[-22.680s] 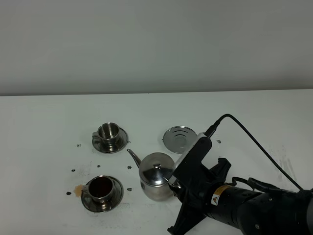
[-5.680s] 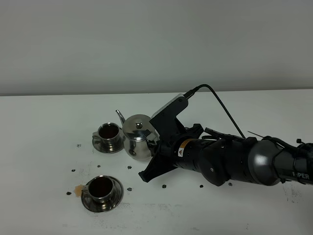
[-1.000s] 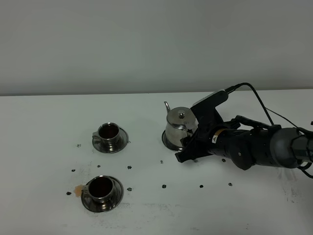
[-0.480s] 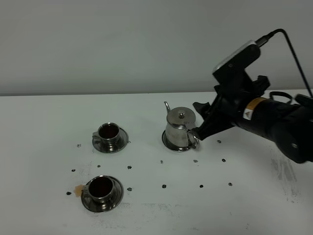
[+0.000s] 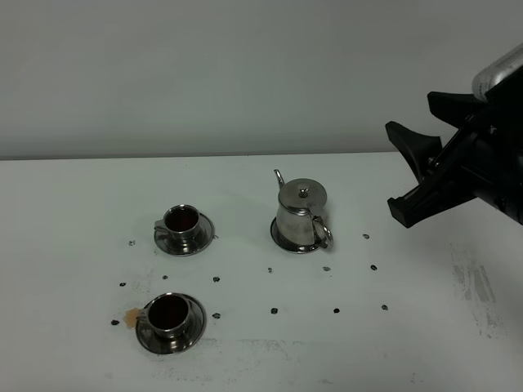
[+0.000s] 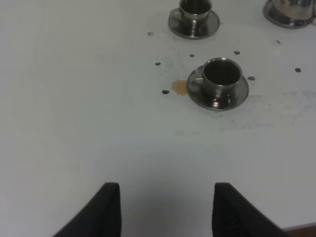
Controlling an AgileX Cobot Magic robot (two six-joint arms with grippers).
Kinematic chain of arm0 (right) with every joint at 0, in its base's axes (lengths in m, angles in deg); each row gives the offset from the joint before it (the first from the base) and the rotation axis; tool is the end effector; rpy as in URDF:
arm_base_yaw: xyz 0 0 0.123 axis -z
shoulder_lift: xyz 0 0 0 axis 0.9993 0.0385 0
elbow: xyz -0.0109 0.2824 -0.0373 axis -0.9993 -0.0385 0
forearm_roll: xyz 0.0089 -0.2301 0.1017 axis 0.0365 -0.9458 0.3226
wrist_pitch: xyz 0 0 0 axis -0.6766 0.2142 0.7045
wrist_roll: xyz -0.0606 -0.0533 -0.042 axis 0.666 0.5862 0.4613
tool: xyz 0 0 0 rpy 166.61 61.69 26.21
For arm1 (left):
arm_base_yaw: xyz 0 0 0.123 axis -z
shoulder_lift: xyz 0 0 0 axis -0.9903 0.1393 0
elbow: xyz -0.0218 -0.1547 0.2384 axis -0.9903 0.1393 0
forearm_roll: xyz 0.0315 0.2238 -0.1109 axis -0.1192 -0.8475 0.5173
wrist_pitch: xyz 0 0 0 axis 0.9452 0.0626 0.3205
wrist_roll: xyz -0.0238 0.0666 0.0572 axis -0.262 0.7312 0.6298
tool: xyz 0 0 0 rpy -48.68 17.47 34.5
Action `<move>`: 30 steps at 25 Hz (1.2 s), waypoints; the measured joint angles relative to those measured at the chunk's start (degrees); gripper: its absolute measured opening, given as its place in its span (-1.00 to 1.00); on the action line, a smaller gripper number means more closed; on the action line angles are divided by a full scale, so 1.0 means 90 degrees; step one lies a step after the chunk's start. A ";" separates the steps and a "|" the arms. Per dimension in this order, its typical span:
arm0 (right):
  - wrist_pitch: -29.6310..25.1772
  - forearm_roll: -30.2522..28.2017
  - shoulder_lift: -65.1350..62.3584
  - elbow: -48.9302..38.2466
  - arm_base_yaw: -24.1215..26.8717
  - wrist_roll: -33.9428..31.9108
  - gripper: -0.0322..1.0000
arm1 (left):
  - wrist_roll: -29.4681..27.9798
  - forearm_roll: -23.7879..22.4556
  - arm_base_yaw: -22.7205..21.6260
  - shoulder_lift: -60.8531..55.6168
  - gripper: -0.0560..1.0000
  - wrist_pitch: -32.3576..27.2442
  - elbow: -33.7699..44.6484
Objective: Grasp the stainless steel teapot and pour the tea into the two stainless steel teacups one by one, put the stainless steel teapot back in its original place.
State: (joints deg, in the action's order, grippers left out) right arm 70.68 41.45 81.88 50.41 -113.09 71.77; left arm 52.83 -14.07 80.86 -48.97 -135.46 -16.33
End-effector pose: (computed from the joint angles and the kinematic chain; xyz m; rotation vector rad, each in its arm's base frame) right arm 0.2369 0.1126 0.3489 -0.6557 1.6103 0.0895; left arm -0.0061 -0.0110 0.2805 0.1625 2.0200 -0.0431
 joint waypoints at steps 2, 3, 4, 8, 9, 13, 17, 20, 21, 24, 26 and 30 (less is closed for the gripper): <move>0.0014 0.0000 -0.0080 0.0000 0.0000 0.0000 -0.08 | 0.0000 0.0000 0.0000 0.0000 0.02 0.0000 0.0000; 0.0001 0.0000 -0.0130 -0.0007 0.0000 0.0000 -0.09 | 0.0000 0.0000 0.0000 0.0000 0.02 0.0000 0.0000; -0.0028 0.0000 -0.0189 -0.0013 0.0000 0.0000 -0.10 | 0.0000 0.0000 0.0000 0.0000 0.02 0.0000 0.0000; -0.0104 0.0101 -0.0642 -0.0013 0.0047 -0.0120 -0.16 | 0.0000 0.0000 0.0000 0.0000 0.02 0.0000 0.0000; -0.0242 0.0196 -0.0847 -0.0013 0.0109 -0.0191 -0.18 | 0.0000 0.0000 0.0000 0.0000 0.02 0.0000 0.0000; -0.1700 0.0659 -0.1792 -0.0013 0.0753 -0.0471 -0.25 | 0.0000 0.0000 0.0000 0.0000 0.02 0.0000 0.0000; -0.3511 0.0773 -0.2651 -0.0013 0.1532 -0.0511 -0.32 | 0.0000 0.0000 0.0000 0.0000 0.02 0.0000 0.0000; -0.4554 0.0794 -0.3270 -0.0044 0.1833 -0.0511 -0.38 | 0.0000 0.0000 0.0000 0.0000 0.02 0.0000 0.0000; -0.4752 0.0794 -0.3511 -0.0104 0.1897 -0.0511 -0.39 | 0.0000 0.0000 0.0000 0.0000 0.02 0.0000 0.0000; -0.5199 0.0740 -0.4233 -0.0562 0.2090 -0.0519 -0.42 | 0.0000 0.0000 0.0000 0.0000 0.02 0.0000 0.0000; -0.5392 0.0740 -0.4690 -0.0867 0.2136 -0.0566 -0.44 | 0.0000 0.0000 0.0000 0.0000 0.02 0.0000 0.0000; -0.6227 0.0740 -0.5527 -0.1202 0.2151 -0.0780 -0.46 | 0.0006 0.0000 0.0000 0.0000 0.02 0.0000 0.0000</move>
State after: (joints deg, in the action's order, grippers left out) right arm 14.64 48.10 32.14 39.60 -93.73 64.75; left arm 52.88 -14.07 80.86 -48.97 -135.46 -16.33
